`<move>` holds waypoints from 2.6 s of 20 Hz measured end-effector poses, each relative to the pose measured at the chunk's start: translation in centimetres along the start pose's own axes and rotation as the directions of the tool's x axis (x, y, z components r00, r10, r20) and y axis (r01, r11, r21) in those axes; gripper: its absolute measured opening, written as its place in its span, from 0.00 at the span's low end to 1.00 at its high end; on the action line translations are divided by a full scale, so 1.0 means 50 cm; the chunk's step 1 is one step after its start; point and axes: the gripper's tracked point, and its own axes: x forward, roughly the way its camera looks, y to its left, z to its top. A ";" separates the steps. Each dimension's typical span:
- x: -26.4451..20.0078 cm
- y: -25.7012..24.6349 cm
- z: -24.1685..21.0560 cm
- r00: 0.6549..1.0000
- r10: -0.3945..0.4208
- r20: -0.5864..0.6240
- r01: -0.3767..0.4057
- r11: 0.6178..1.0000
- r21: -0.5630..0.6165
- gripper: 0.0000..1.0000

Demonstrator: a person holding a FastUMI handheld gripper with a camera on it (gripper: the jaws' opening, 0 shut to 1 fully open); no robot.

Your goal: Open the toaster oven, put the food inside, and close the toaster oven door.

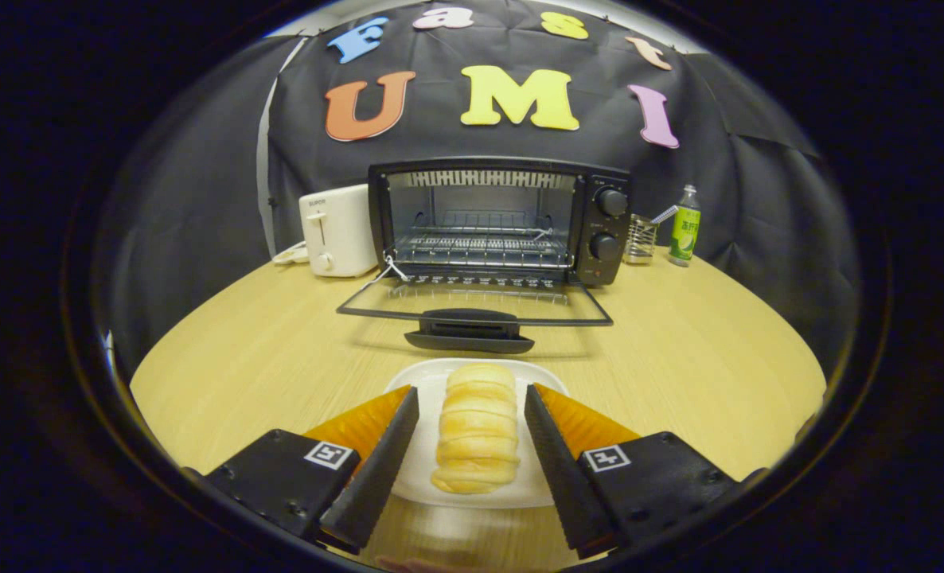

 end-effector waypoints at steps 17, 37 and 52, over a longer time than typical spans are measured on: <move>-0.041 0.101 0.152 0.939 0.333 0.092 -0.345 0.896 0.279 0.49; 0.248 0.007 0.281 0.956 0.272 0.107 -0.290 0.840 0.459 0.50; 0.411 -0.024 0.402 0.944 0.255 0.210 -0.329 0.778 0.536 0.67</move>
